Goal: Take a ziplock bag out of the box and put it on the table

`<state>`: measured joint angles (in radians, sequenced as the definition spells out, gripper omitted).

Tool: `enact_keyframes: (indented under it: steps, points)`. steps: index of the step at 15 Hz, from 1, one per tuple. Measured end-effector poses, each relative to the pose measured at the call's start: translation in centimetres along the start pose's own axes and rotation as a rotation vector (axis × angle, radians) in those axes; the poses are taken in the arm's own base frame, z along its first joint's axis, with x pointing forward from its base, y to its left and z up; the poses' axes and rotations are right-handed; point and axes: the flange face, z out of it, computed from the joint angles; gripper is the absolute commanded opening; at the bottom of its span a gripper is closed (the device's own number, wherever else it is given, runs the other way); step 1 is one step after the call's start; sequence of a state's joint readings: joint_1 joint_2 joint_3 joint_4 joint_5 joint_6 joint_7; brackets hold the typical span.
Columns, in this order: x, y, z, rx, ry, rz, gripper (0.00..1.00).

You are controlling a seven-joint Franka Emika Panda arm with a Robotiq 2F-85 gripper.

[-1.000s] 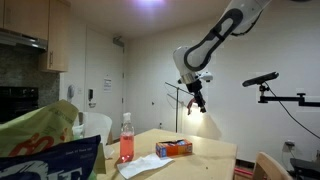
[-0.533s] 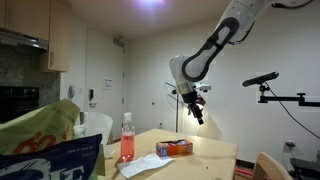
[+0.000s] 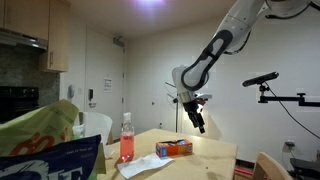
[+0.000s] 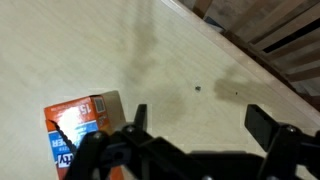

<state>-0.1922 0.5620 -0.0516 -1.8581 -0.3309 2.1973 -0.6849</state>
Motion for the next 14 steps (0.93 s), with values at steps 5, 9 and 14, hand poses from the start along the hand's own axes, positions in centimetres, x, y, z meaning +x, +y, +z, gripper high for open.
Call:
enact_keyframes:
  steps: [5, 9, 14]
  points:
    - [0.3, 0.1, 0.1, -0.001, 0.001, -0.007, 1.0]
    - [1.2, -0.3, 1.4, 0.012, -0.011, -0.068, 1.0]
    - [2.6, 0.6, 4.9, 0.025, -0.025, -0.104, 1.0]
